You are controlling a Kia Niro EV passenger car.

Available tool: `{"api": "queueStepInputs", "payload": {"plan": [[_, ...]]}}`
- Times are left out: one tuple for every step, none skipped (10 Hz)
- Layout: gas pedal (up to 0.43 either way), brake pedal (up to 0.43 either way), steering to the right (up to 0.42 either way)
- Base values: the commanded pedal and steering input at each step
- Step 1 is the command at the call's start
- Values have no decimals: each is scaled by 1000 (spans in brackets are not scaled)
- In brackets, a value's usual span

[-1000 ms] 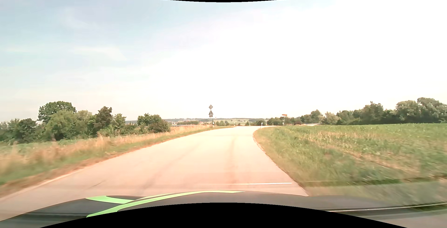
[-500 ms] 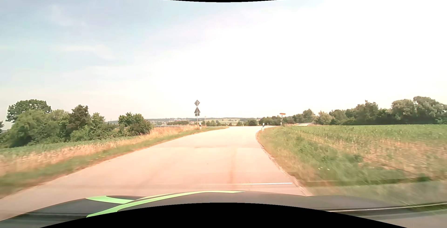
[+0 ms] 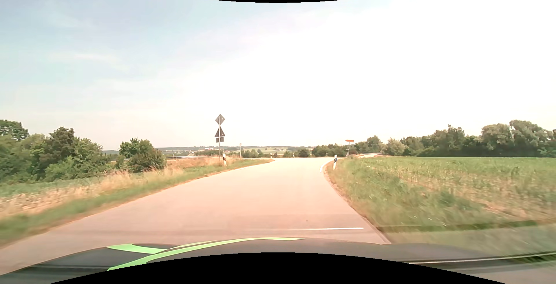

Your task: Follow the waypoints while adhering to traffic rules and regulations

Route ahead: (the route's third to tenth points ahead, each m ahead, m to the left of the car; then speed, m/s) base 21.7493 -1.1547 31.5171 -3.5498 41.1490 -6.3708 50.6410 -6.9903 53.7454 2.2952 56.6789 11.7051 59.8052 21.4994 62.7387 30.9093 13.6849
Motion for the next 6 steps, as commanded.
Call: {"api": "queueStepInputs", "payload": {"plan": [[0, 183, 36], [0, 189, 40], [0, 201, 41], [0, 201, 42], [0, 201, 43], [0, 201, 43]]}}
